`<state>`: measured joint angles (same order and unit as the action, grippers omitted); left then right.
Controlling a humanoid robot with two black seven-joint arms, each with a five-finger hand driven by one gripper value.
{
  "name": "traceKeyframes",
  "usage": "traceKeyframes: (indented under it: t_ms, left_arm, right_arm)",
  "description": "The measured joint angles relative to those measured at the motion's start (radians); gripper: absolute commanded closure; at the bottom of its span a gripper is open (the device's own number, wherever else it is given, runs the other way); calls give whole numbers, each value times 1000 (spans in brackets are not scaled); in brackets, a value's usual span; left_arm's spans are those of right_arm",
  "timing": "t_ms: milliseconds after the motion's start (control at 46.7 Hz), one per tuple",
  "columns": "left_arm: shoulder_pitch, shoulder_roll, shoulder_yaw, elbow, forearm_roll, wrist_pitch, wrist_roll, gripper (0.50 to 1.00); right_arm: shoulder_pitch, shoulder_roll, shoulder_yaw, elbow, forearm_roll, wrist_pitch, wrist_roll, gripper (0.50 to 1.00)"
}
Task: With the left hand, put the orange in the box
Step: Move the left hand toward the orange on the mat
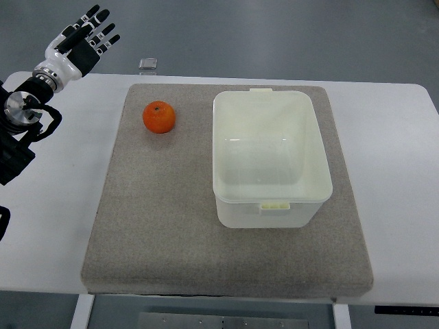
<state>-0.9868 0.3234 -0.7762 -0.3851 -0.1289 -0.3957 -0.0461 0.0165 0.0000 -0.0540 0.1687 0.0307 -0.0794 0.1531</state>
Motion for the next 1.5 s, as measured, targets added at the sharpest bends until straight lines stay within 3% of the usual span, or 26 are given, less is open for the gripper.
traceKeyframes:
  t_ms: [600, 792, 1028, 1263, 1499]
  left_arm:
    - [2, -15, 4, 8, 12, -6, 0, 506]
    - [-1, -13, 17, 9, 41, -48, -1, 506]
    - [-24, -8, 18, -1, 435, -82, -4, 506]
    - [-38, -9, 17, -9, 766, -82, -68, 506]
    - [-50, 3, 21, -93, 1042, -82, -73, 506]
  right_arm:
    - [-1, 0, 0, 0, 0, 1, 0, 574]
    - [0, 0, -1, 0, 0, 0, 0, 574]
    - [0, 0, 0, 0, 0, 0, 0, 574]
    - [-1, 0, 0, 0, 0, 0, 0, 574]
    - [-1, 0, 0, 0, 0, 0, 0, 574]
